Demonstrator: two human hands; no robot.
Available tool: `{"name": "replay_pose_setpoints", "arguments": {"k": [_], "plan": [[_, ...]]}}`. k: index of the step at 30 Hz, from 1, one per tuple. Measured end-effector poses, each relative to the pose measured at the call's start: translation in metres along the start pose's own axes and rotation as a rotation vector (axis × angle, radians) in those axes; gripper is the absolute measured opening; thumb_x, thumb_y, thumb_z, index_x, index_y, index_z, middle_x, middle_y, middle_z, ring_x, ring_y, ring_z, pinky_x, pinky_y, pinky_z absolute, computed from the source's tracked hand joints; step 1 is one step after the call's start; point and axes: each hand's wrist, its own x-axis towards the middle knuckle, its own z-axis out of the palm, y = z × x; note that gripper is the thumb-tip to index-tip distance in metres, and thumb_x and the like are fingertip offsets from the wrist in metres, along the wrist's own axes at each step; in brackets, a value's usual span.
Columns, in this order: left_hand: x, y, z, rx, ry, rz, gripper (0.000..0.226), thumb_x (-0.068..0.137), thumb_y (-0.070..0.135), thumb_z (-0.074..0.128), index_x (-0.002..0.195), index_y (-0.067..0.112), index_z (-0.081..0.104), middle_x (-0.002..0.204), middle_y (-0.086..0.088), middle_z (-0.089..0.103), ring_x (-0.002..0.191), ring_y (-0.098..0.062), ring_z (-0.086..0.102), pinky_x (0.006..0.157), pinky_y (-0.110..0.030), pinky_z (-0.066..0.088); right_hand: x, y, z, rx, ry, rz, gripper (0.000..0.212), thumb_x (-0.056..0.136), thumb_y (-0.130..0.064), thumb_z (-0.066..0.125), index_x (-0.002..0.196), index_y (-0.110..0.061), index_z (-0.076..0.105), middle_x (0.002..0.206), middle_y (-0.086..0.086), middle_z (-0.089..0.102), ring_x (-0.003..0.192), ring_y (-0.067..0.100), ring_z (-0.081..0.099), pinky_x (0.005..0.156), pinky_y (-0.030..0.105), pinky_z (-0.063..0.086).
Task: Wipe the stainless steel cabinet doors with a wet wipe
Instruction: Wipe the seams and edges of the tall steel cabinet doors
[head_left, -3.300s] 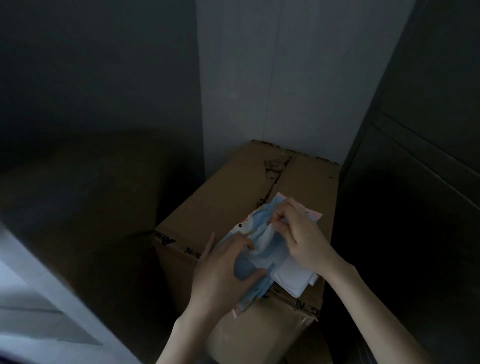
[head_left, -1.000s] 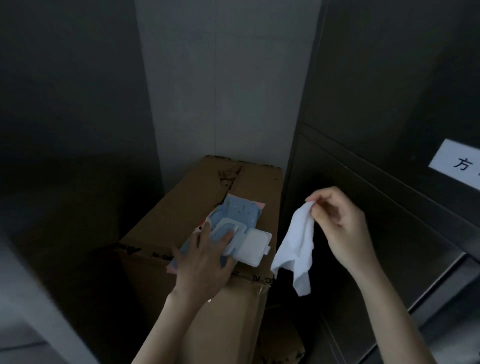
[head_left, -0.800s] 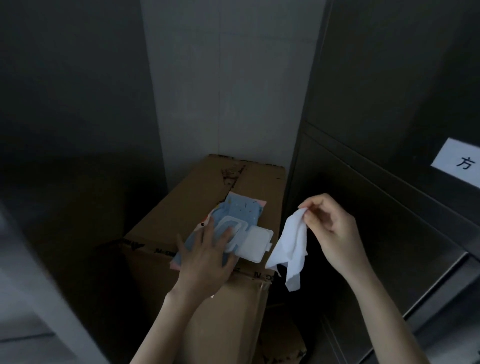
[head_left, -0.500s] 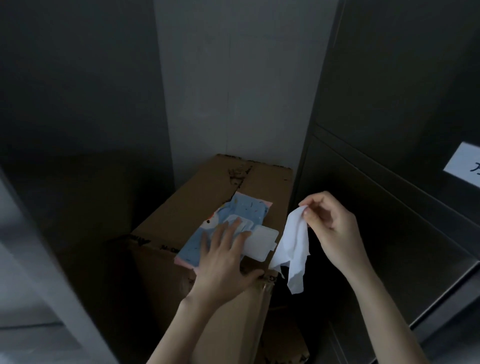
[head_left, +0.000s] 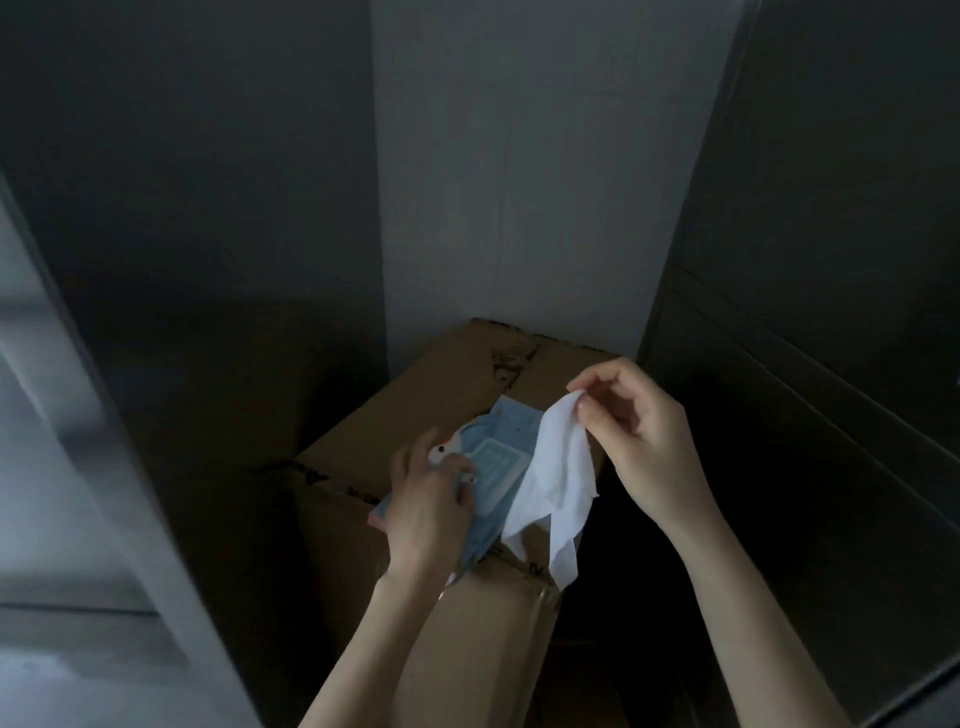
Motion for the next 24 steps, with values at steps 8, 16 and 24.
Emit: {"name": "replay_pose_setpoints", "arguments": {"k": [8, 16, 24], "plan": [[-0.033, -0.01, -0.058, -0.151, 0.329, 0.145, 0.017, 0.085, 0.002, 0.069, 0.094, 0.014, 0.075, 0.105, 0.003, 0.07, 0.1, -0.017, 0.062, 0.081, -0.017, 0.04, 0.012, -0.007, 0.036, 0.129, -0.19, -0.047, 0.023, 0.088, 0.001, 0.058, 0.088, -0.022, 0.059, 0.082, -0.012, 0.063, 0.08, -0.001, 0.061, 0.069, 0.009, 0.045], [-0.092, -0.018, -0.109, -0.136, 0.239, 0.178, 0.044, 0.081, 0.056, 0.059, 0.111, 0.025, 0.066, 0.109, 0.015, 0.063, 0.101, -0.001, 0.055, 0.084, -0.014, 0.045, 0.003, -0.032, 0.087, 0.161, -0.341, -0.131, 0.025, 0.09, -0.006, 0.058, 0.088, -0.031, 0.052, 0.083, -0.011, 0.061, 0.083, -0.002, 0.06, 0.071, 0.008, 0.047], [-0.145, -0.065, -0.146, -0.284, 0.427, -0.012, 0.012, 0.083, 0.01, 0.073, 0.082, 0.021, 0.068, 0.076, 0.018, 0.065, 0.073, -0.002, 0.061, 0.065, -0.011, 0.043, -0.032, -0.076, 0.13, 0.227, -0.406, -0.162, 0.012, 0.09, -0.017, 0.059, 0.091, -0.026, 0.053, 0.081, -0.007, 0.06, 0.076, 0.007, 0.06, 0.067, 0.022, 0.051]]}}
